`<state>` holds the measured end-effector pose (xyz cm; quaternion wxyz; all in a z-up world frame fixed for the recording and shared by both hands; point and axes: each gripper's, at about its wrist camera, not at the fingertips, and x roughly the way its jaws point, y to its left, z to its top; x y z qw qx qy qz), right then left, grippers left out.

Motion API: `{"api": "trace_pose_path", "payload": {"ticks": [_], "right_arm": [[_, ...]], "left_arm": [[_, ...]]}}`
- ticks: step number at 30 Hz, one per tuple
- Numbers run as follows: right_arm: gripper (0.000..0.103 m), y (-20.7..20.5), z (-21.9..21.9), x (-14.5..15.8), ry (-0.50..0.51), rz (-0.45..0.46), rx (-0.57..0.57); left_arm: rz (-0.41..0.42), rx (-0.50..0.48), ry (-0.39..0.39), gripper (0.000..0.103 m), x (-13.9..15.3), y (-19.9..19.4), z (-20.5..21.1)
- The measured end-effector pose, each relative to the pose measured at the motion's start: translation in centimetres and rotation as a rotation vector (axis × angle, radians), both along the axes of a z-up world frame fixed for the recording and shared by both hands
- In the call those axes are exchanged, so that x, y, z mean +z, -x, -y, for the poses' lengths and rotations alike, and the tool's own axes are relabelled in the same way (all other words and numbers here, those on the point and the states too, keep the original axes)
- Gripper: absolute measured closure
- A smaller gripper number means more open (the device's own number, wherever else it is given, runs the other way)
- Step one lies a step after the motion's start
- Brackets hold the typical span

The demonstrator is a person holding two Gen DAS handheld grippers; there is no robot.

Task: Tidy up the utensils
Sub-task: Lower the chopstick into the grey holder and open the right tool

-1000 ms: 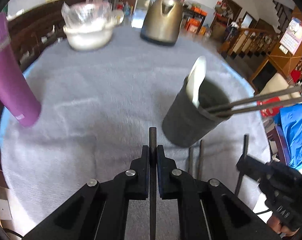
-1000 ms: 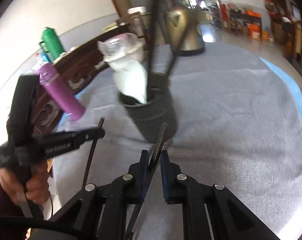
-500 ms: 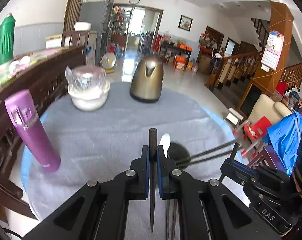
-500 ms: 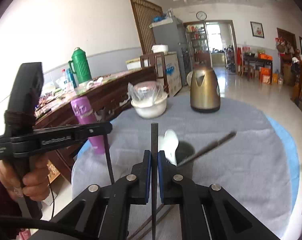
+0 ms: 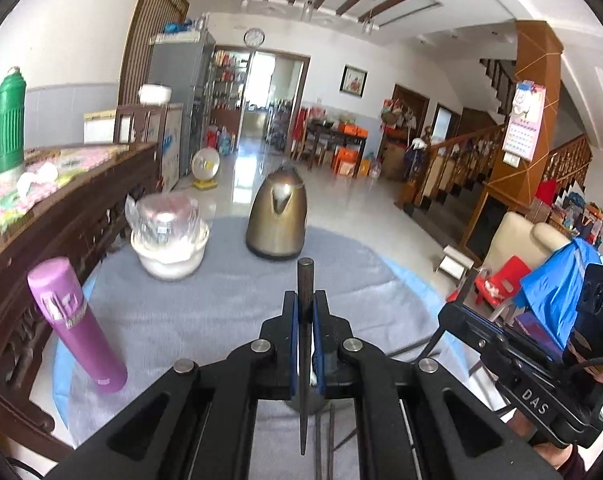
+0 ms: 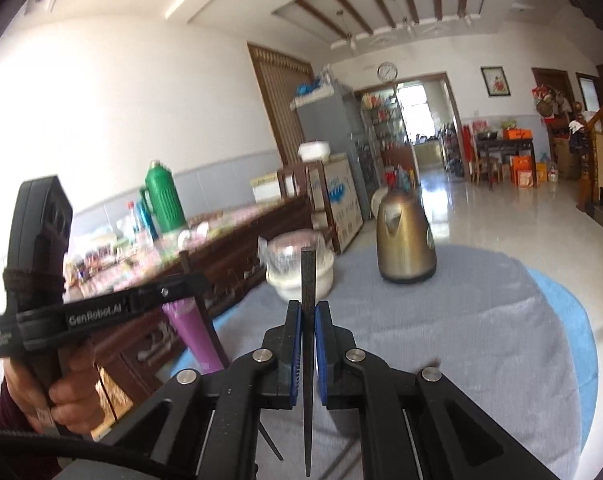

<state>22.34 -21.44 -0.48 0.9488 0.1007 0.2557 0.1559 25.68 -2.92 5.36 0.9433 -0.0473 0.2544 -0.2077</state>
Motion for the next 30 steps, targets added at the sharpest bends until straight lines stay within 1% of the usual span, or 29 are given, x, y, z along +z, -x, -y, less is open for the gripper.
{"api": "trace_pose_path", "payload": {"ticks": [4,7,8,10,14,16,18,23,25,30], "right_arm": [[0.096,-0.5,0.7,1.9,-0.044,0.081,-0.054],[0.096,-0.4,0.8,3.0,-0.054,0.168,-0.125],[0.096,-0.4,0.8,3.3,-0.048,0.194,-0.145],[0.096,-0.4,0.2,3.5,-0.012,0.257,-0.195],[0.096,-1.0,-1.0,3.0,0.046,0.305,-0.249],[0.096,-1.7,-1.8,2.2,0.082,0.297,-0.267],[0.096,-2.4,-2.2,1.3,0.098,0.276,-0.277],[0.096,-3.8,-2.9,-0.8,0.13,0.218,-0.292],[0.096,-4.0,-3.1,-1.3,0.14,0.209,-0.294],[0.096,-4.4,-3.4,-2.3,0.153,0.184,-0.29]], "left_arm": [[0.086,0.002,0.056,0.096,2.2,0.4,0.1],[0.147,0.018,0.092,0.096,3.3,0.5,0.1],[0.177,0.024,0.107,0.096,3.6,0.4,0.2],[0.208,0.029,0.126,0.096,3.7,0.2,0.4],[0.257,0.056,0.138,0.096,2.9,-0.7,1.3],[0.252,0.062,0.144,0.096,2.0,-1.4,1.7],[0.226,0.068,0.146,0.096,0.7,-2.2,2.1],[0.187,0.082,0.106,0.096,-2.0,-3.2,3.1],[0.178,0.085,0.088,0.096,-2.9,-3.5,3.5],[0.158,0.09,0.046,0.096,-4.2,-3.6,4.2]]}}
